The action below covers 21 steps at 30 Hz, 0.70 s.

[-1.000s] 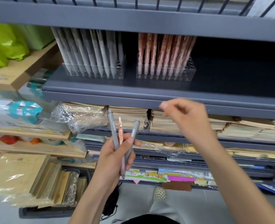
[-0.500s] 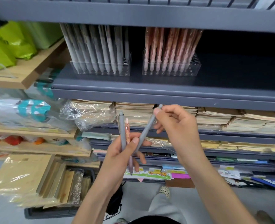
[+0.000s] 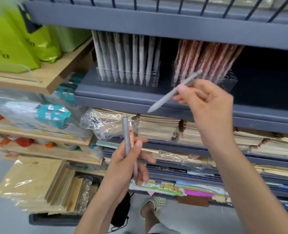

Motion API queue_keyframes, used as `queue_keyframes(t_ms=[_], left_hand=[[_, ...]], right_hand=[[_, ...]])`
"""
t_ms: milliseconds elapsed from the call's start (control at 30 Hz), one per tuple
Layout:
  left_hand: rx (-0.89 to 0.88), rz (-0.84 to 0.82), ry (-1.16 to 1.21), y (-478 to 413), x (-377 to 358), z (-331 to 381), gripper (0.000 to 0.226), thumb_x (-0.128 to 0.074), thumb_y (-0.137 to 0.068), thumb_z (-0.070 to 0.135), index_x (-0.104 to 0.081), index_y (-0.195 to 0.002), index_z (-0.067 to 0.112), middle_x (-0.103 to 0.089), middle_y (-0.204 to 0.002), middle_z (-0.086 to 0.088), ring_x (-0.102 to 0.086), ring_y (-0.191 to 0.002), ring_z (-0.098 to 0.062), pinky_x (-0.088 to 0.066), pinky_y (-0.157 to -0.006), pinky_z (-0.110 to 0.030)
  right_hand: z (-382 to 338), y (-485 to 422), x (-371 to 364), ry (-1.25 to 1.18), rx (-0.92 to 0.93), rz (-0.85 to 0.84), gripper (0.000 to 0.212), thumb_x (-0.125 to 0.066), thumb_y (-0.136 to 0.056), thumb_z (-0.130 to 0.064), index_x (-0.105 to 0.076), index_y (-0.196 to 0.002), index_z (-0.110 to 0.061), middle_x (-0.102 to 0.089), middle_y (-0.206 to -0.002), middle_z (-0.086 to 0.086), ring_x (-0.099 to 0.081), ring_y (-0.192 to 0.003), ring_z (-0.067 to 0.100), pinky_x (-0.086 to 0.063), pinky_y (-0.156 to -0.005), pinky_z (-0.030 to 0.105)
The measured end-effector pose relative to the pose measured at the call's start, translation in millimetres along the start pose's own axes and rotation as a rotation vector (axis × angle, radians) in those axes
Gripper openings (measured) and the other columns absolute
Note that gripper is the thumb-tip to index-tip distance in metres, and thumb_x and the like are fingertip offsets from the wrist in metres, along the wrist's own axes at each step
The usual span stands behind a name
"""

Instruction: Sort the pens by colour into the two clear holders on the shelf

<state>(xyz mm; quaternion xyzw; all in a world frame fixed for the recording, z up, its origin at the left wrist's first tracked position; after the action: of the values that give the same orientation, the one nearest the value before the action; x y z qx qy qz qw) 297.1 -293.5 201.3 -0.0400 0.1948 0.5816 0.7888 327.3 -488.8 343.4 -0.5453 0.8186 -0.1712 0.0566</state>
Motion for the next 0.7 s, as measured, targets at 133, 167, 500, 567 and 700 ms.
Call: queue_keyframes(t_ms=[133, 167, 500, 567, 700], left_hand=[[0.027, 0.036, 0.027, -9, 14, 3, 0.046, -0.066, -0.086, 0.048, -0.060, -0.111, 0.010, -0.047, -0.058, -0.003, -0.029, -0.034, -0.012, -0.026, -0.033, -0.018], [0.039, 0.041, 0.037, -10, 16, 2, 0.050, -0.070, -0.085, 0.047, -0.057, -0.109, 0.005, -0.043, -0.057, 0.000, -0.027, -0.034, -0.011, -0.023, -0.032, -0.018], [0.055, -0.048, 0.127, -17, 24, 10, 0.033, -0.074, -0.085, 0.040, -0.059, -0.099, 0.014, -0.033, -0.063, -0.002, -0.022, -0.040, -0.011, -0.022, -0.031, -0.018], [0.054, -0.051, 0.176, -20, 24, 11, 0.031, -0.071, -0.088, 0.038, -0.054, -0.098, 0.014, -0.034, -0.067, -0.005, -0.022, -0.040, -0.011, -0.021, -0.031, -0.016], [0.012, -0.071, 0.145, -22, 22, 13, 0.022, -0.065, -0.092, 0.033, -0.053, -0.092, 0.014, -0.048, -0.070, -0.004, -0.023, -0.040, -0.010, -0.024, -0.032, -0.015]], right_hand=[[-22, -32, 0, 0.102, 0.165, 0.230, 0.005, -0.071, -0.087, -0.021, -0.068, -0.091, -0.022, -0.073, -0.079, -0.017, -0.071, -0.080, 0.001, -0.055, -0.076, 0.018], [-25, -38, -2, 0.136, 0.188, 0.268, 0.006, -0.072, -0.086, -0.024, -0.067, -0.088, -0.026, -0.071, -0.076, -0.023, -0.069, -0.080, -0.003, -0.053, -0.077, 0.016], [-11, -91, -39, 0.488, 0.230, 0.143, 0.036, -0.058, -0.092, -0.044, -0.067, -0.098, -0.010, -0.073, -0.088, 0.006, -0.069, -0.084, 0.023, -0.052, -0.083, 0.038], [-11, -103, -46, 0.611, 0.217, 0.109, 0.042, -0.055, -0.093, -0.047, -0.068, -0.096, -0.008, -0.073, -0.085, 0.009, -0.068, -0.085, 0.029, -0.051, -0.085, 0.039], [-7, -120, -58, 0.794, 0.132, 0.054, 0.050, -0.045, -0.096, -0.054, -0.066, -0.114, -0.011, -0.071, -0.109, 0.009, -0.062, -0.110, 0.030, -0.045, -0.100, 0.038]])
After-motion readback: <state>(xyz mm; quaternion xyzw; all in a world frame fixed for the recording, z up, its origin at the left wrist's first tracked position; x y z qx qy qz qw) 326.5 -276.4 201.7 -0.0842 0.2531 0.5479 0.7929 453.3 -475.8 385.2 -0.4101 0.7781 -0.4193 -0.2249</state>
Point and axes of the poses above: each hand's wrist, its own y-axis away from the middle knuckle, its own x-axis out of the back of the hand, z = x × y, the point moved 7 cm from there along -y, towards the middle knuckle
